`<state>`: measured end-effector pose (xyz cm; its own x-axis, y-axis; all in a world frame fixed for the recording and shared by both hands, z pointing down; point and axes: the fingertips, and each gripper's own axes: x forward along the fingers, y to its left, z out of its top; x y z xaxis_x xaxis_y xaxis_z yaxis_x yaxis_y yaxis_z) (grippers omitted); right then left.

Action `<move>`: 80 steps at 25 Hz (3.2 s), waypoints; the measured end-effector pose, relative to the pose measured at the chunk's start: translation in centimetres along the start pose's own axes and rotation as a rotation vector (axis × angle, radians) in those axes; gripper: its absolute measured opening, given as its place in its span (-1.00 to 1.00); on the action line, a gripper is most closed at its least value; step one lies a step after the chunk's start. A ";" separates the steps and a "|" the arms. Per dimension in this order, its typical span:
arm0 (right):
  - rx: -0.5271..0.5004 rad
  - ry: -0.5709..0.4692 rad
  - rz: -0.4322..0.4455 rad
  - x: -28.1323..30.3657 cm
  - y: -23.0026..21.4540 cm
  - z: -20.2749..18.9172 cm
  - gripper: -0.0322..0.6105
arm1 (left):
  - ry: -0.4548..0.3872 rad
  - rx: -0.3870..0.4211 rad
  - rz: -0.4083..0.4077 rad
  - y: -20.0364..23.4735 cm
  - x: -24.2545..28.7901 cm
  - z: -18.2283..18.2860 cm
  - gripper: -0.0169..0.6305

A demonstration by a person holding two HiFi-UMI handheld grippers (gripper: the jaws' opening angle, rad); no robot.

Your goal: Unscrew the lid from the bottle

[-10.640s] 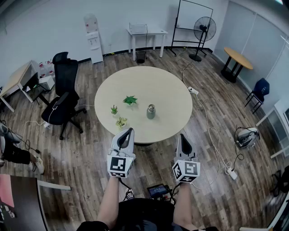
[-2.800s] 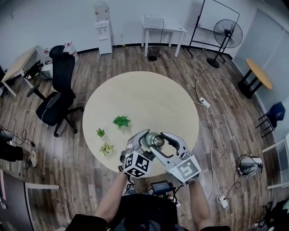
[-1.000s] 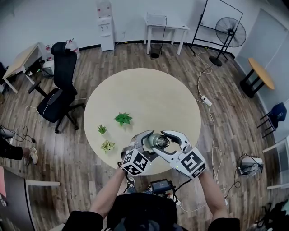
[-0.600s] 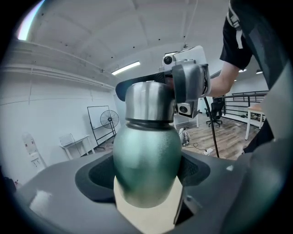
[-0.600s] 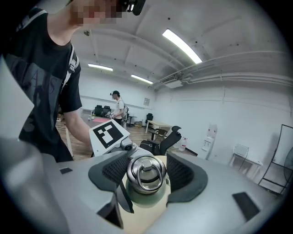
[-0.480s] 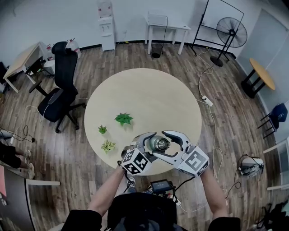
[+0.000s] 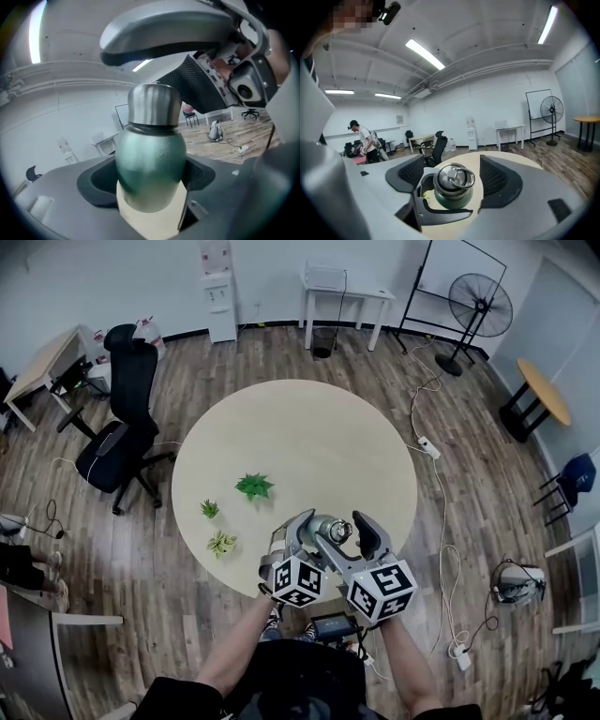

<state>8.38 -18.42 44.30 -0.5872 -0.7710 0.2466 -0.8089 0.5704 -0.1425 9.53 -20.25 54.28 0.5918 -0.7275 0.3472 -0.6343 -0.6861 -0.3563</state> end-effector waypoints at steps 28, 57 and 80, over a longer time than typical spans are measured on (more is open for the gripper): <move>-0.034 -0.061 0.347 -1.2 0.8 2.5 -0.03 | -0.150 -0.108 -0.191 0.6 -2.7 -0.2 0.23; 0.141 -0.246 -0.035 -3.4 -7.0 0.3 -0.03 | -0.186 -0.370 0.186 13.8 -9.4 -0.9 0.23; 0.172 -0.248 -0.033 -4.0 -7.3 -0.1 -0.03 | -0.192 -0.356 0.181 13.2 -9.4 -0.5 0.23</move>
<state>16.64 -19.53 44.43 -0.5334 -0.8457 0.0153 -0.8083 0.5043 -0.3037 -4.65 -22.47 46.72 0.5157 -0.8472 0.1278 -0.8481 -0.5259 -0.0638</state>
